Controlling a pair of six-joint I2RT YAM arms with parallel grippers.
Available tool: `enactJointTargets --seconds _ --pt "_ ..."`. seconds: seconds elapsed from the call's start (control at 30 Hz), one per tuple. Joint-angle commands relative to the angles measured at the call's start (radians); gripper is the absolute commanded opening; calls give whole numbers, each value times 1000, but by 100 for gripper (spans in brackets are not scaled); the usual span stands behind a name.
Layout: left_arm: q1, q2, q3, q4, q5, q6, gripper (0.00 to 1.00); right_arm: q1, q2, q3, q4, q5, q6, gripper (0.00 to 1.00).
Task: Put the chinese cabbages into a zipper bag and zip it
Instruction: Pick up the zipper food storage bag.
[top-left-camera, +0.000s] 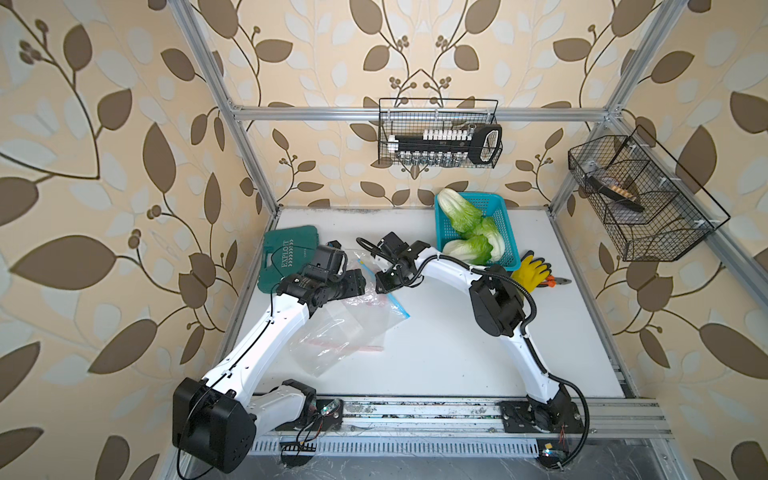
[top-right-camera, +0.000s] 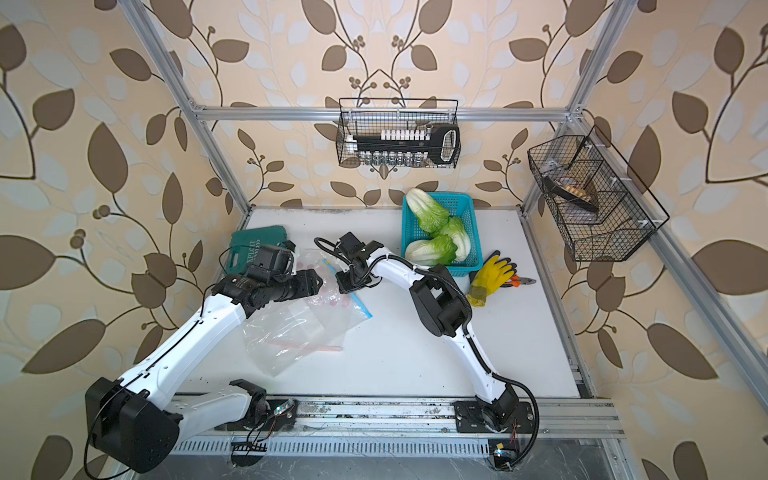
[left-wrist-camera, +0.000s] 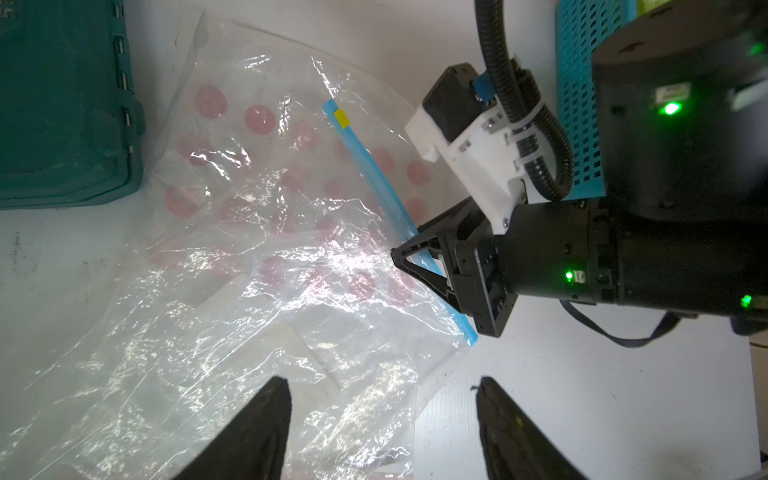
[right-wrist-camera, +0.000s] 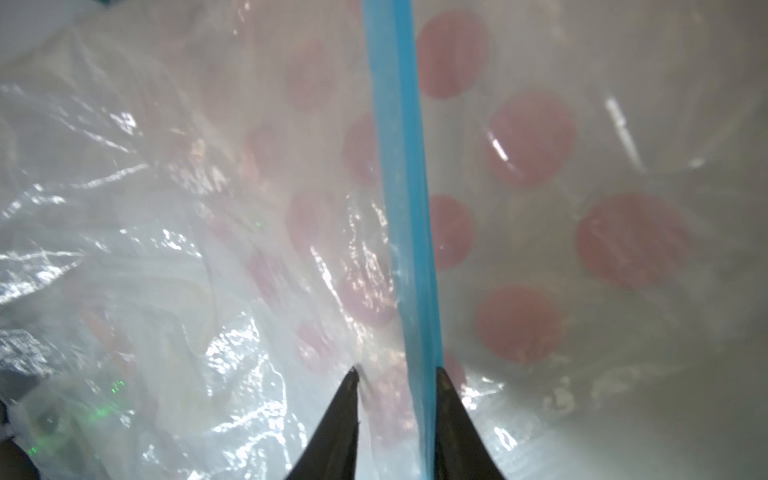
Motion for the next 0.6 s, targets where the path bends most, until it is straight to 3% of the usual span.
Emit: enactJointTargets --seconds 0.0,0.07,0.17,0.3,0.57 --pt "3 5 28 3 10 -4 71 4 -89 -47 39 -98 44 8" --pt "3 16 69 -35 1 -3 71 -3 -140 -88 60 -140 75 0" --pt "3 41 182 -130 21 24 72 -22 -282 -217 153 -199 136 0" --pt "1 94 342 -210 164 36 80 -53 -478 -376 199 -212 173 0" --pt "-168 324 588 -212 265 -30 86 -67 -770 -589 156 -48 193 0"
